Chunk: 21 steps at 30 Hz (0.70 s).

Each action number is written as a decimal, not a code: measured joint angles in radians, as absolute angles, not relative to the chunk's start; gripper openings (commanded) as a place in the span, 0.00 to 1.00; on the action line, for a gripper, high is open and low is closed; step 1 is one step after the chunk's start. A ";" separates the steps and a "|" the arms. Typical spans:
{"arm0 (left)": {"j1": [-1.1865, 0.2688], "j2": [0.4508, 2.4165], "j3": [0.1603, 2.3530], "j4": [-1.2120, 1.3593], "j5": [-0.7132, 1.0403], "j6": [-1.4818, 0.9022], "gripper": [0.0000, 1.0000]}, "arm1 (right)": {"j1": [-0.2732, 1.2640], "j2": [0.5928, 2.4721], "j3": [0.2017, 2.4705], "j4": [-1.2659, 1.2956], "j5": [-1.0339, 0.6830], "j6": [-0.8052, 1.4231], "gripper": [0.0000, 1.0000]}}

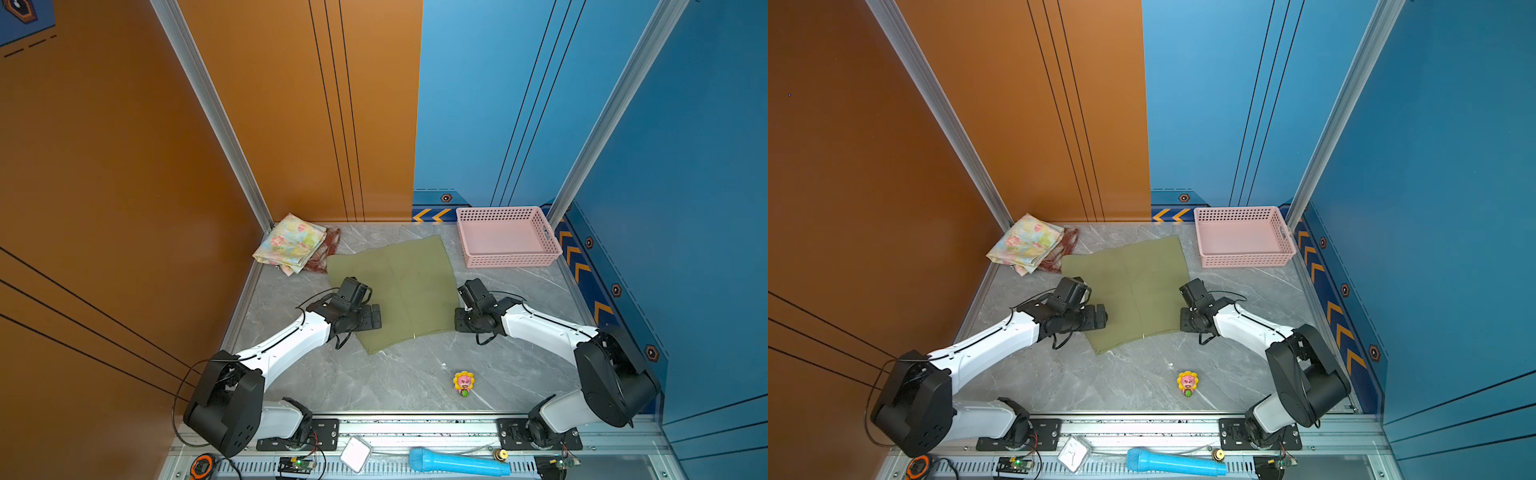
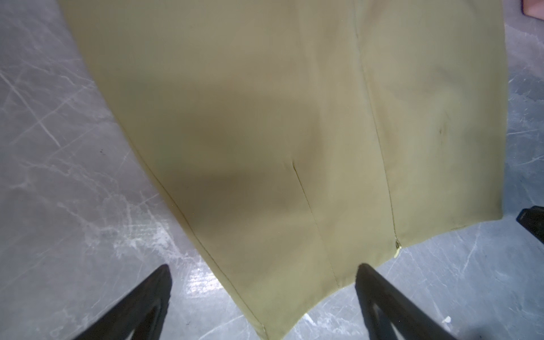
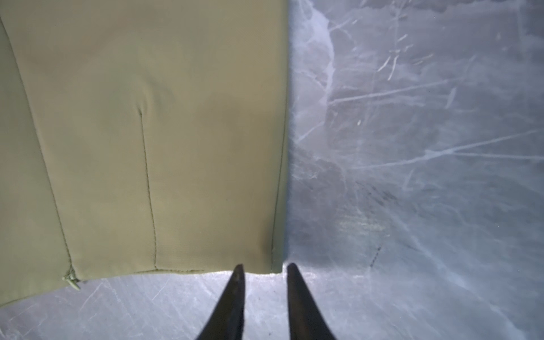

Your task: Fold and stack the skirts

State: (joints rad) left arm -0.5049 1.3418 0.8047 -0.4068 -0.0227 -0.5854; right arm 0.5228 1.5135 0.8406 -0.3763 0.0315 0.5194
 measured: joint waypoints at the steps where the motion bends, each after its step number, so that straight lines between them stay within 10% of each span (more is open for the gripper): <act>1: -0.511 1.342 0.803 -0.407 -0.023 -0.585 0.98 | 0.521 1.522 0.852 -0.377 0.031 0.519 0.43; 10: -0.530 1.342 0.772 -0.400 -0.023 -0.595 0.98 | 0.508 1.632 0.897 -0.374 0.029 0.520 0.40; 17: -0.530 1.341 0.770 -0.400 -0.023 -0.599 0.98 | 0.504 1.644 0.875 -0.343 0.022 0.528 0.03; 21: -0.523 1.338 0.770 -0.400 -0.023 -0.602 0.99 | 0.503 1.605 0.835 -0.330 0.024 0.527 0.00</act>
